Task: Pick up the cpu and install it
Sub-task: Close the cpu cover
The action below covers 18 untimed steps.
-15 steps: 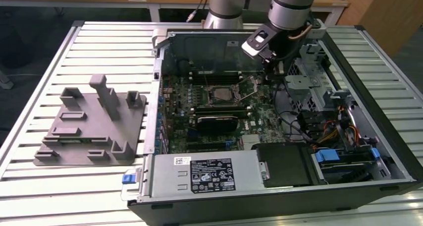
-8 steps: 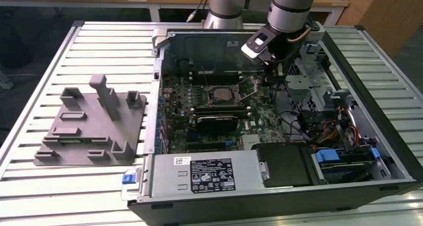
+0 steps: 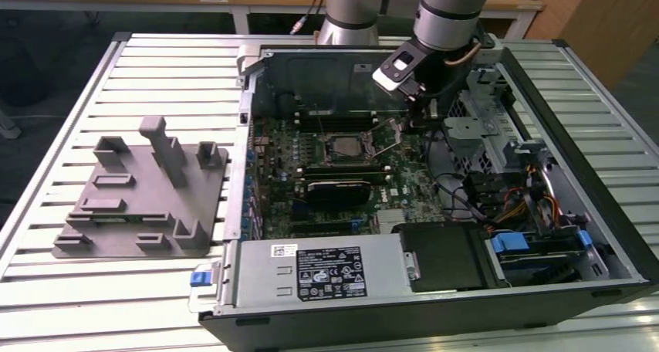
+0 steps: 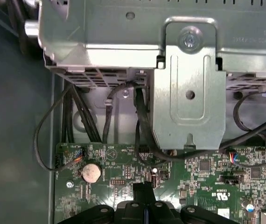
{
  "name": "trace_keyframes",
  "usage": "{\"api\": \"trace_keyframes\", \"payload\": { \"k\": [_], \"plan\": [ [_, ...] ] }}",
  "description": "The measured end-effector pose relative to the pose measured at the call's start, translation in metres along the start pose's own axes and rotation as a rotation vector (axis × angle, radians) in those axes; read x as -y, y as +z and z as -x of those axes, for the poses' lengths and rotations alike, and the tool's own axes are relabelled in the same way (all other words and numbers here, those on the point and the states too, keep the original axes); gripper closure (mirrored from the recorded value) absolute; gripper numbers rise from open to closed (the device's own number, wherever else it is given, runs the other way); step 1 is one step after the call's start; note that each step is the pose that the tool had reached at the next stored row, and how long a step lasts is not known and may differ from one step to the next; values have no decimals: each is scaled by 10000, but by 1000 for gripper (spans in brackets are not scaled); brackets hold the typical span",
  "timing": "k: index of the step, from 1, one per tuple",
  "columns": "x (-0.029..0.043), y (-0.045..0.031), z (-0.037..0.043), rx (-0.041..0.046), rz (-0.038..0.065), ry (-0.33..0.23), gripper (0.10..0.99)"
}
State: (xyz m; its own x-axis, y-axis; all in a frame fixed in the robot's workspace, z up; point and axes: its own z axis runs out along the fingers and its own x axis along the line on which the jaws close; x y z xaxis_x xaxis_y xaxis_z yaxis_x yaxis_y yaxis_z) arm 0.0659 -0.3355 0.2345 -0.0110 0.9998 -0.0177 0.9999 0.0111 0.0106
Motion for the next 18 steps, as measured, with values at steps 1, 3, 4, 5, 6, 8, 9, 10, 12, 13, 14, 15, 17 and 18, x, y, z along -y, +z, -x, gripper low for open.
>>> {"api": "trace_keyframes", "payload": {
  "k": [1, 3, 4, 5, 6, 8, 9, 10, 12, 13, 14, 15, 17, 18],
  "plan": [
    [15, -1, 0, 1, 0, 0, 980],
    [52, -1, 0, 1, 0, -1, 980],
    [70, -1, 0, 1, 0, 0, 980],
    [87, -1, -1, 1, -1, 0, 980],
    [104, -2, -1, 1, 0, 0, 980],
    [138, -2, -1, 1, 0, 1, 980],
    [155, -2, -1, 2, 0, 0, 980],
    [172, -2, -1, 1, 0, 0, 980],
    [209, -3, -2, 2, 0, 0, 980],
    [226, -3, -2, 2, -1, 0, 980],
    [243, -3, -2, 1, 0, 0, 980],
    [259, -3, -2, 1, 0, -1, 980],
    [292, -3, -3, 1, 0, 0, 980],
    [308, -4, -3, 1, 0, 0, 980]
  ]
}}
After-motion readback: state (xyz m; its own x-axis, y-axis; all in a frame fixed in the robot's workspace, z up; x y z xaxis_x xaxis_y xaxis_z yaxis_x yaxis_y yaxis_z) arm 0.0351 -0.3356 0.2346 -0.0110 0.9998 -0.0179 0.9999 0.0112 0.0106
